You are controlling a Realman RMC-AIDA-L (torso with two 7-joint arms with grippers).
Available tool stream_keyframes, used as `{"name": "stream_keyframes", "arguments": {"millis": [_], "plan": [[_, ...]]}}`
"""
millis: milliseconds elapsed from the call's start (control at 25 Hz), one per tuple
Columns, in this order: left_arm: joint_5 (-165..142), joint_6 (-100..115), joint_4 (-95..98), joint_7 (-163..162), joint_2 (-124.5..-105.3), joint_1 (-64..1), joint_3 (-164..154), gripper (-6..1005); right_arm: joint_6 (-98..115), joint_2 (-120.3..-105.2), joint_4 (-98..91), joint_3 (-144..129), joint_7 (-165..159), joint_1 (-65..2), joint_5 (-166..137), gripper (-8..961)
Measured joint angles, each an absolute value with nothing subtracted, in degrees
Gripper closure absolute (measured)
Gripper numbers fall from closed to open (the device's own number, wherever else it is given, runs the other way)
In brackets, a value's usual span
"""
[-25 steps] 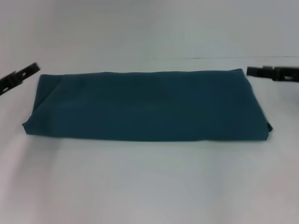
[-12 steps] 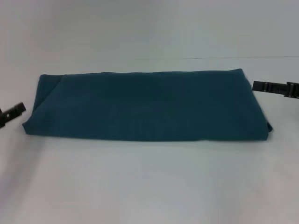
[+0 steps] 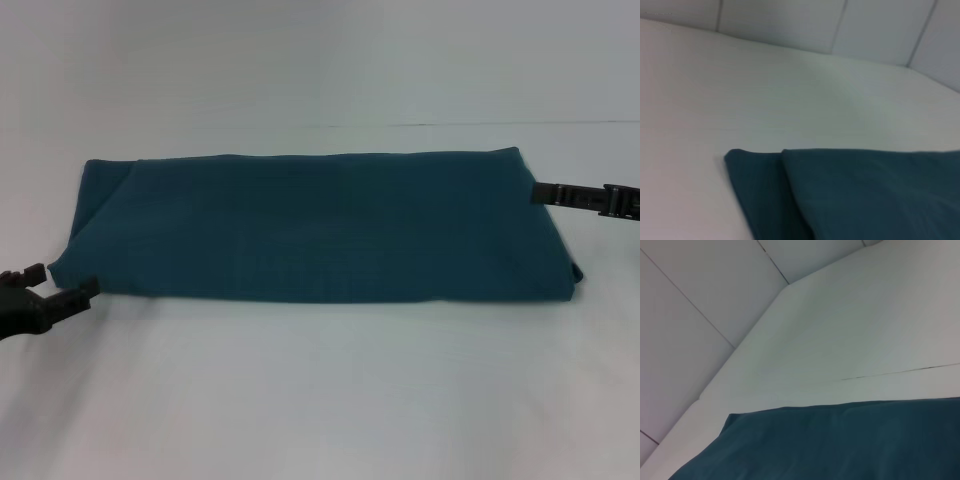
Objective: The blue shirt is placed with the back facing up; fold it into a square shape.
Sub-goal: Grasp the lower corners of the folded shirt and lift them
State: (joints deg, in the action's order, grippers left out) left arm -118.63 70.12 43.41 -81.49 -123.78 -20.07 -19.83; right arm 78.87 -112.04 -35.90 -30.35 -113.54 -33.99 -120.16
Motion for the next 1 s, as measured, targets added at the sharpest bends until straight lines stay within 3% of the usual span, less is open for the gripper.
{"name": "stream_keyframes", "arguments": {"millis": [1000], "plan": [[-118.74,60.74,41.63,-73.77,-124.02,-21.39,-25.65,112,78.31,-112.95,-35.68,-29.49,-114.07,-33.83,-119.87,250]]}}
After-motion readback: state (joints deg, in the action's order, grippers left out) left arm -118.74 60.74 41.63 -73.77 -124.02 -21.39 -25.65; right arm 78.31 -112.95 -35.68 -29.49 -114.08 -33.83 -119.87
